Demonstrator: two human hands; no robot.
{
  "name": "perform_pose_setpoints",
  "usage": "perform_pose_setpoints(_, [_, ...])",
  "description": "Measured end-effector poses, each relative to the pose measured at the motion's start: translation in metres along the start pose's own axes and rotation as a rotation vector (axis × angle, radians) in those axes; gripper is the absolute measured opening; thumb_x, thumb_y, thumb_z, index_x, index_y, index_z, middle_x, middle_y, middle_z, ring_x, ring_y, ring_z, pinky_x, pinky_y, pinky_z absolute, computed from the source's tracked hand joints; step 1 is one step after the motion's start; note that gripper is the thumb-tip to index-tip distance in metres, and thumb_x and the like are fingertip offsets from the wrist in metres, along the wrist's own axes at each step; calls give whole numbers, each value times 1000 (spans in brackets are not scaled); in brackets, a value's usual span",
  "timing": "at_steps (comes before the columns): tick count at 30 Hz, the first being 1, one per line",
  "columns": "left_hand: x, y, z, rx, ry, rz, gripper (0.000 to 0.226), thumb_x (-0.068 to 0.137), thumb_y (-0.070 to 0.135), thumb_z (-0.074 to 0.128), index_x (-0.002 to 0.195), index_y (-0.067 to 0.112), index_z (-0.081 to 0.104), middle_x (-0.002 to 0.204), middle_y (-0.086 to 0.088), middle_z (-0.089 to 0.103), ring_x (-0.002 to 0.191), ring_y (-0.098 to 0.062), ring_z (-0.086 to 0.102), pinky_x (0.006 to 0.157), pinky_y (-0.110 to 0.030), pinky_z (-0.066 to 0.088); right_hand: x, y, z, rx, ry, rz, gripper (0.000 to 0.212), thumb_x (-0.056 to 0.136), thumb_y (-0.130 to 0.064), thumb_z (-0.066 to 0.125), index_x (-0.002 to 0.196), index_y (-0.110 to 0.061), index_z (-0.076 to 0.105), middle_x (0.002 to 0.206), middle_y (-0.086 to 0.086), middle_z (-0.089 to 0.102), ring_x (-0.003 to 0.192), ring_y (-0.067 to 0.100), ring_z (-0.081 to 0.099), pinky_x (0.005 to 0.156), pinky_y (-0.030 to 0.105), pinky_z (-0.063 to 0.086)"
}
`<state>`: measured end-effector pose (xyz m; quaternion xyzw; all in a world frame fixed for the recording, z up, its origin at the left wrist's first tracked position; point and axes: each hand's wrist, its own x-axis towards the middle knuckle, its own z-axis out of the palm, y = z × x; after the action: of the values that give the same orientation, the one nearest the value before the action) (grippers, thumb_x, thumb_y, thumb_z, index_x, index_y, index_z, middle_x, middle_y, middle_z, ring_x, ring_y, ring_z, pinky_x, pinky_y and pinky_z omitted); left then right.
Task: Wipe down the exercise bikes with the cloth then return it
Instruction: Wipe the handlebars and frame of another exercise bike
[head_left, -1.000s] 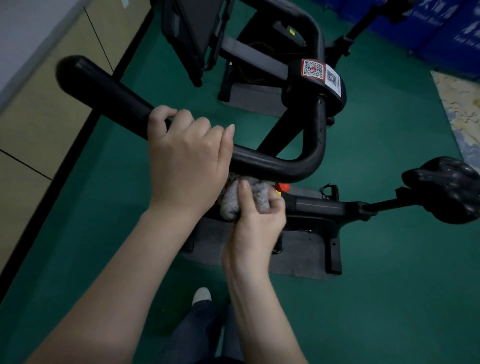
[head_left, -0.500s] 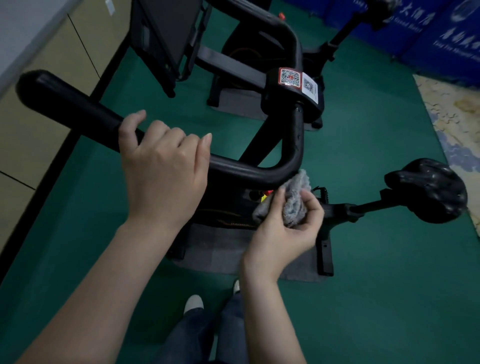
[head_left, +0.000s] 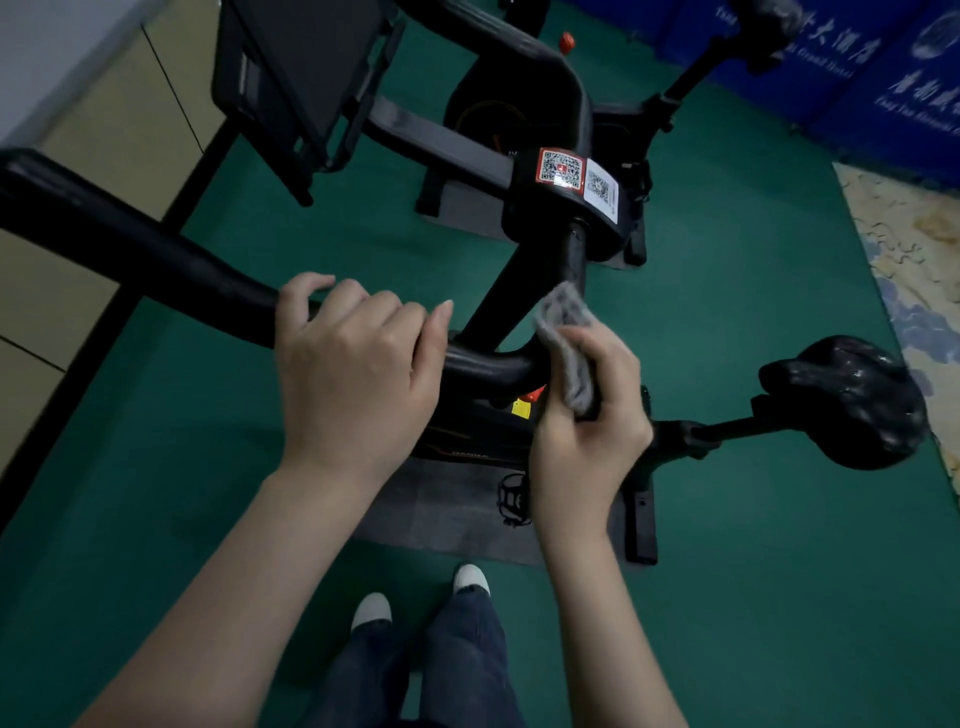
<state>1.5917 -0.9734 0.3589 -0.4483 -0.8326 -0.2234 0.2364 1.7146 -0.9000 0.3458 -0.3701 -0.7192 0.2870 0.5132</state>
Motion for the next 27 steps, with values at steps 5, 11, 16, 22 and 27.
perform_pose_setpoints(5, [0, 0, 1, 8, 44, 3, 46, 101, 29, 41, 62, 12, 59, 57, 0, 59, 63, -23, 53, 83, -37, 31, 35, 3, -24, -156, -433, -266, 24, 82, 11, 55, 97, -4, 67, 100, 3, 68, 100, 21, 61, 104, 36, 40])
perform_pose_setpoints(11, [0, 1, 2, 28, 72, -14, 45, 100, 28, 43, 58, 14, 55, 55, 0, 56, 61, -21, 50, 79, -36, 31, 112, -17, -8, -362, -1067, -264, 15, 91, -9, 56, 100, -13, 67, 91, 1, 71, 91, 21, 65, 81, 38, 51])
perform_pose_setpoints(16, [0, 2, 1, 44, 103, -16, 43, 98, 25, 45, 58, 13, 55, 55, 0, 55, 61, -23, 51, 78, -36, 32, 137, -29, 31, -425, -1635, -283, 12, 88, -13, 61, 94, -22, 66, 88, -5, 69, 82, 9, 61, 74, 20, 47])
perform_pose_setpoints(22, [1, 4, 2, 59, 74, -47, 44, 99, 26, 43, 59, 12, 58, 55, 0, 57, 60, -23, 53, 79, -36, 33, 151, -15, 15, -293, -1623, -343, 13, 87, -14, 66, 100, -17, 70, 87, -5, 71, 80, 3, 64, 73, 20, 52])
perform_pose_setpoints(27, [2, 11, 0, 55, -19, -98, 49, 100, 34, 39, 65, 11, 65, 62, -1, 64, 71, -23, 59, 100, -39, 30, 143, 10, -12, -124, -1234, -419, 32, 83, 9, 57, 102, -13, 71, 93, -21, 62, 94, 8, 61, 84, 24, 50])
